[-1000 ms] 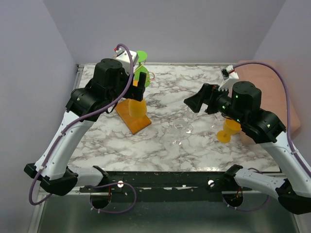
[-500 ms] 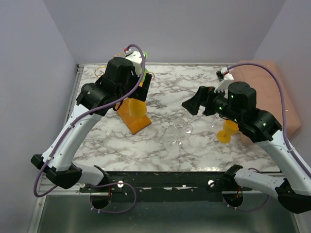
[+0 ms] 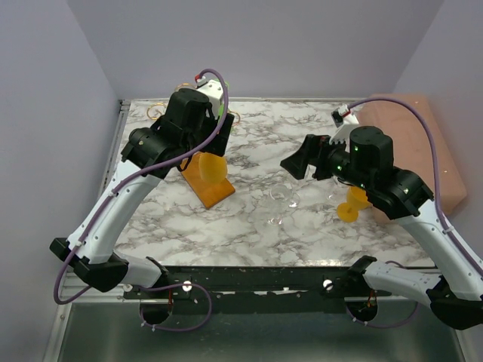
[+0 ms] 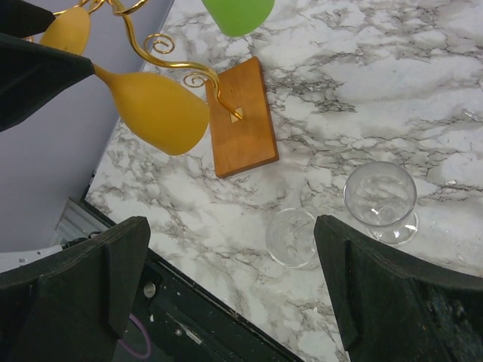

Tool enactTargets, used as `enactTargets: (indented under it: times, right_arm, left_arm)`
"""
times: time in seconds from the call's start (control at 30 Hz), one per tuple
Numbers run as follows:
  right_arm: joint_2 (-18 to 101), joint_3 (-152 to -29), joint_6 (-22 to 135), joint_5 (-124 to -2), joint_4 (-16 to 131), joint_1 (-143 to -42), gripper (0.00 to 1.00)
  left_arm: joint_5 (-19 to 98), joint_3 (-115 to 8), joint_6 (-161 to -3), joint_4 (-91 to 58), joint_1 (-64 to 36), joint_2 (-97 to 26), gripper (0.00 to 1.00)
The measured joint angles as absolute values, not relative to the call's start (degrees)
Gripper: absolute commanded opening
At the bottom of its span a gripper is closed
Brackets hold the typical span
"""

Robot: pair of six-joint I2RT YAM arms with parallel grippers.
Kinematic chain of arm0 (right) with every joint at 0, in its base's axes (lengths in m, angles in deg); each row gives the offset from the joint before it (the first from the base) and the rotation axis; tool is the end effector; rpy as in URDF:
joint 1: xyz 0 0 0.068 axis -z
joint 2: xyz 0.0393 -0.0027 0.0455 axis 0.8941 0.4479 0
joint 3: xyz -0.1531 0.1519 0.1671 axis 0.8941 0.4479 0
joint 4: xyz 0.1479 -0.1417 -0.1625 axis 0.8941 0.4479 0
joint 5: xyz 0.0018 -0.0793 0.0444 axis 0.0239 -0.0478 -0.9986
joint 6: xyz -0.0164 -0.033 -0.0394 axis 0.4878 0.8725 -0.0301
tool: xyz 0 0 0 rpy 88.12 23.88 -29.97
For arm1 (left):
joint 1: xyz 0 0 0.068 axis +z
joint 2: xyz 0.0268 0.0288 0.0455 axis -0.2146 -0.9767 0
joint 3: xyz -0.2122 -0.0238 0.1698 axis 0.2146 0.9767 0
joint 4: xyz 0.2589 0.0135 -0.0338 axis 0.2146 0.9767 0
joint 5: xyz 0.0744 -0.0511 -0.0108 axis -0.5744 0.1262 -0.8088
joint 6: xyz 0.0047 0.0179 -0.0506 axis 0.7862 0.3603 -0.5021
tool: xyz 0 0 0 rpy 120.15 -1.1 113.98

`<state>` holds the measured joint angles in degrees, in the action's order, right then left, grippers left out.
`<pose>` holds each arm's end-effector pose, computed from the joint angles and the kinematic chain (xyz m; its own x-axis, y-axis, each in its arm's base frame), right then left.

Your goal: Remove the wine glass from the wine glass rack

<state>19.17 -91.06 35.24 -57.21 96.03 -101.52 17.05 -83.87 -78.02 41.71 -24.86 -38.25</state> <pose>0.1556 0.1232 0.4319 -0.5507 0.1709 -0.8170 -0.4251 0.7849 0.4507 0.2100 -0.1488 0.4693 -0.4741 0.2021 -0.8570 0.3611 0.9323 0.0201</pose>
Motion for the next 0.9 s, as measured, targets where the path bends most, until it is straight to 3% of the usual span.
enactTargets:
  times: [0.2,0.9]
  right_arm:
    - [19.34,-90.88,35.44,-57.25,96.05,-101.52,1.0]
    - [19.34,-90.86,35.81,-58.19,96.08,-101.52,1.0]
  left_arm:
    - [17.05,-83.87,-78.05,41.66,-24.99,-38.39,0.67]
    - [17.03,-87.5,-78.31,42.82,-25.12,-39.22,0.64]
